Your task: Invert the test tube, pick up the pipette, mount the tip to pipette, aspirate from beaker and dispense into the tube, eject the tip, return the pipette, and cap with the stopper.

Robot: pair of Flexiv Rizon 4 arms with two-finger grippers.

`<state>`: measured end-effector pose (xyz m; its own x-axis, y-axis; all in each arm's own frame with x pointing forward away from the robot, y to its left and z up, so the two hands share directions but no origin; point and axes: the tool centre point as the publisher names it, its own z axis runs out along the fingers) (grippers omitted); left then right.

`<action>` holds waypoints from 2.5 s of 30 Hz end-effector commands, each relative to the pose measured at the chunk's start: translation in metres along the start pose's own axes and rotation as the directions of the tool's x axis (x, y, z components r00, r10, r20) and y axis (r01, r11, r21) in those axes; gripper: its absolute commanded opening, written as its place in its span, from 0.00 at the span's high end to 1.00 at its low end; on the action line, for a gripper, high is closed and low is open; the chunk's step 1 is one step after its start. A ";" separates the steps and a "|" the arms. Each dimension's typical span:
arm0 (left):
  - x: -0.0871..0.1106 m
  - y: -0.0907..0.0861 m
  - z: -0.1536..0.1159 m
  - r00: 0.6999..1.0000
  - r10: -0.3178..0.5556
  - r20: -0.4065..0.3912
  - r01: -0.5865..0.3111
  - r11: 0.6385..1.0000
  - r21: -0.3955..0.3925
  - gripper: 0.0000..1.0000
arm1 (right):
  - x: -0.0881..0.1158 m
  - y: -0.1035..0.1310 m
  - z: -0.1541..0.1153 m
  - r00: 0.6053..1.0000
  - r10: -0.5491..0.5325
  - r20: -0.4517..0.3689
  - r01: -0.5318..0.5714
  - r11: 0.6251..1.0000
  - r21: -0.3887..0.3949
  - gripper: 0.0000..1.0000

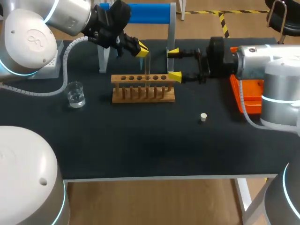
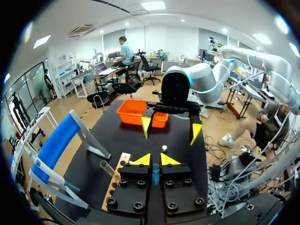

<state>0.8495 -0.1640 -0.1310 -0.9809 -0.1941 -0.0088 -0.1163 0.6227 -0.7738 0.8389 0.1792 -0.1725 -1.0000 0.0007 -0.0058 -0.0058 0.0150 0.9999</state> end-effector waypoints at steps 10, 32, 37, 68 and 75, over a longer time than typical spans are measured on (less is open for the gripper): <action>0.000 0.000 -0.002 1.000 -0.001 -0.003 0.001 1.000 -0.004 1.00 | -0.001 0.006 0.038 1.000 0.024 -0.020 -0.024 1.000 -0.006 0.35; 0.000 0.000 -0.002 1.000 -0.001 -0.003 0.001 1.000 -0.004 1.00 | 0.003 0.008 0.069 0.998 0.026 -0.053 -0.026 1.000 -0.010 0.53; 0.000 0.000 -0.002 1.000 -0.001 -0.003 0.001 1.000 -0.004 1.00 | 0.000 0.007 0.077 0.998 0.026 -0.058 -0.026 1.000 -0.008 0.54; 0.000 0.000 -0.002 1.000 -0.001 -0.003 0.001 1.000 -0.004 1.00 | -0.004 0.008 0.091 0.997 0.038 -0.072 -0.040 0.999 -0.020 1.00; 0.000 0.000 -0.002 1.000 -0.001 -0.003 0.001 1.000 -0.004 0.73 | -0.003 0.007 0.091 0.997 0.038 -0.072 -0.039 0.999 -0.019 1.00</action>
<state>0.8482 -0.1641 -0.1314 -0.9811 -0.1933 -0.0078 -0.1168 0.6238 -0.7728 0.8435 0.2703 -0.1651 -0.9971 -0.0688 0.0340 0.0344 -0.0050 0.9994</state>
